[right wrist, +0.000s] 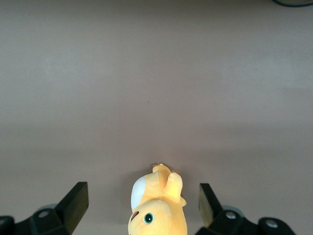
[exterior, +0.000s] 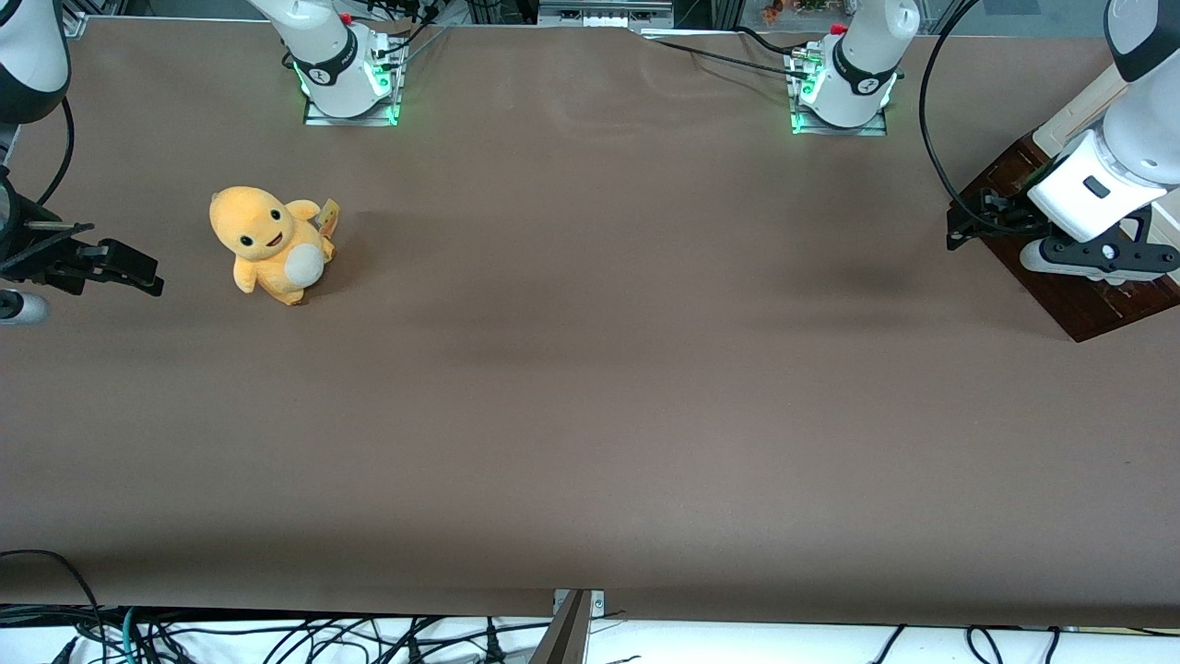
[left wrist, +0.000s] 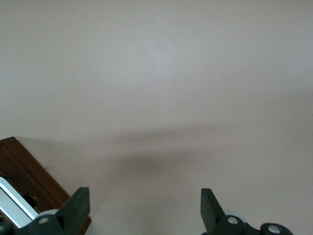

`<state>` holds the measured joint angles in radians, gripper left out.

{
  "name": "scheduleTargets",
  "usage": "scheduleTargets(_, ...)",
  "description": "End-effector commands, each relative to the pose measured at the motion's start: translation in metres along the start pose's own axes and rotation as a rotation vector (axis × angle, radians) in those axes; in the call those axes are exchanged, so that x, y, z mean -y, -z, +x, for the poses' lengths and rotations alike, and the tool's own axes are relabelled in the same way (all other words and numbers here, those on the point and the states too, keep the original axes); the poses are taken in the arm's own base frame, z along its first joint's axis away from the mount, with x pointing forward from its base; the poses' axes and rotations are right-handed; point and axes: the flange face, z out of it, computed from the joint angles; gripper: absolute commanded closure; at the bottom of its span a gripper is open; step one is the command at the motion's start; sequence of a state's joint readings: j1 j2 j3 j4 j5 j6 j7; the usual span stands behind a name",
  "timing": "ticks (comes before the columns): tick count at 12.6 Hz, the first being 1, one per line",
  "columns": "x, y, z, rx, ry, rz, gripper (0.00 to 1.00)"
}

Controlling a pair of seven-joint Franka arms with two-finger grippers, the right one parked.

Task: Open lower drawer with left arm only
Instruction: 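Move the left gripper down toward the lower drawer's white handle, then lower the open left gripper around the white bar handle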

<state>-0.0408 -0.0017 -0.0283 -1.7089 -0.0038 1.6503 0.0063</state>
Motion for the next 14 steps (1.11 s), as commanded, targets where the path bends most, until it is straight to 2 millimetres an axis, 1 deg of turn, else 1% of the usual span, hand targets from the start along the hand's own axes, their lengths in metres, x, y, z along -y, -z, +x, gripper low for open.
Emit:
scheduleTargets(1,-0.004,0.005,0.003,0.017,0.006,-0.020,0.00)
scheduleTargets(5,-0.003,0.005,0.003,0.023,0.010,-0.010,0.00)
scheduleTargets(7,-0.003,-0.002,0.002,0.058,0.008,-0.006,0.00)
scheduleTargets(8,0.000,-0.006,0.002,0.076,0.007,0.026,0.00)
scheduleTargets(9,0.004,-0.015,0.003,0.110,-0.004,0.093,0.00)
scheduleTargets(10,-0.003,-0.022,0.005,0.131,-0.031,0.167,0.00)
scheduleTargets(12,-0.003,-0.054,0.019,0.192,-0.026,0.303,0.00)
scheduleTargets(13,-0.006,-0.069,0.025,0.211,-0.018,0.349,0.00)
scheduleTargets(14,-0.003,-0.081,0.030,0.226,-0.005,0.398,0.00)
